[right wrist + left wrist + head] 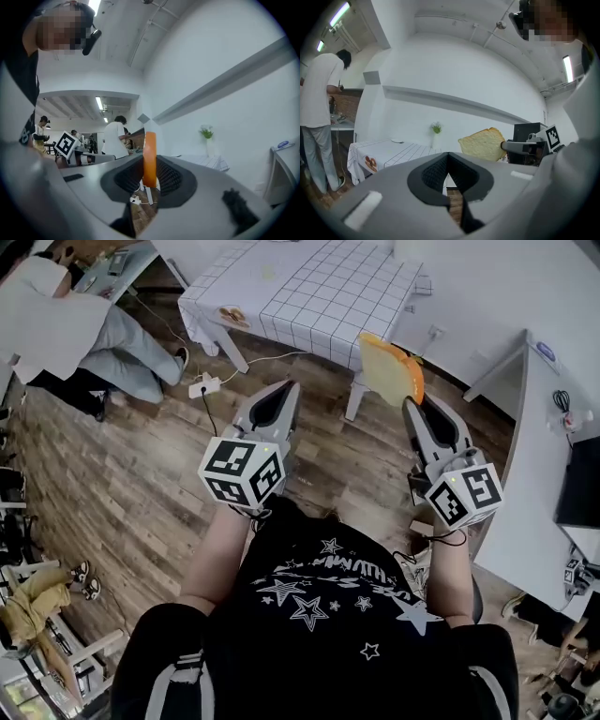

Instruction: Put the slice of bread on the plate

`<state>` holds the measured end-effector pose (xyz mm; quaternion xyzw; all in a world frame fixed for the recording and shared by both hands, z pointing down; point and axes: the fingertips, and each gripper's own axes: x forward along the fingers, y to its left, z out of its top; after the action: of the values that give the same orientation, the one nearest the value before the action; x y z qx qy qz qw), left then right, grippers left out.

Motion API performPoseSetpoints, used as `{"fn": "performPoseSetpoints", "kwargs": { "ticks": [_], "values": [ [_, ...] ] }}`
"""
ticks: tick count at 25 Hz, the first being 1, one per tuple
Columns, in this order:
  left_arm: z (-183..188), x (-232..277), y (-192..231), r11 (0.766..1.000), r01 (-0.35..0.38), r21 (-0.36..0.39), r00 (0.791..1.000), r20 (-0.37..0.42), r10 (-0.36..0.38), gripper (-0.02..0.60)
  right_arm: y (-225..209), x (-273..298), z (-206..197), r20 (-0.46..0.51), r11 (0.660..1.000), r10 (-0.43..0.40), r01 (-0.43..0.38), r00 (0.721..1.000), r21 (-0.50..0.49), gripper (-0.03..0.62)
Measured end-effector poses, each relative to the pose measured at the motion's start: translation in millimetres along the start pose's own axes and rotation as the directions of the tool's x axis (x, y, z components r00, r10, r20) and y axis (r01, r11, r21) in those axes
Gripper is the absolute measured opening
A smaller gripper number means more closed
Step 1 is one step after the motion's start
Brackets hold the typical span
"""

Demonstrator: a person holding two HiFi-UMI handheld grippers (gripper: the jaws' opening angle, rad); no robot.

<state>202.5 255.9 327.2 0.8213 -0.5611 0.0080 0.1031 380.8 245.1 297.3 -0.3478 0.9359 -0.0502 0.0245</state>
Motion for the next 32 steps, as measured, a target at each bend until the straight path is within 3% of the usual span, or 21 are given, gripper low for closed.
{"fn": "performPoseSetpoints", "kwargs": {
  "ticks": [10,21,28,32],
  "values": [
    [-12.0,-6.8,22.7,0.999,-0.045,-0.022,0.999,-0.03,0.044,0.008,-8.2,14.6,-8.4,0.004,0.997,0.0,-0.001,1.0,0.072,0.089],
    [-3.6,10.4,93.9,0.998,-0.046,-0.042,0.999,-0.02,0.045,0.008,-3.5,76.7,-12.8,-0.031,0.998,-0.027,0.028,0.999,0.061,0.089],
    [18.1,12.8,189.6,0.999,-0.03,-0.034,0.999,-0.015,0.029,0.008,10.3,167.5,-4.1,-0.03,0.989,-0.063,0.066,0.998,0.132,0.089],
    [26.2,4.1,244.5,0.998,-0.052,-0.022,0.998,-0.025,0.052,0.008,22.0,207.1,4.5,-0.035,0.988,-0.093,0.097,0.995,0.118,0.089]
  ]
}}
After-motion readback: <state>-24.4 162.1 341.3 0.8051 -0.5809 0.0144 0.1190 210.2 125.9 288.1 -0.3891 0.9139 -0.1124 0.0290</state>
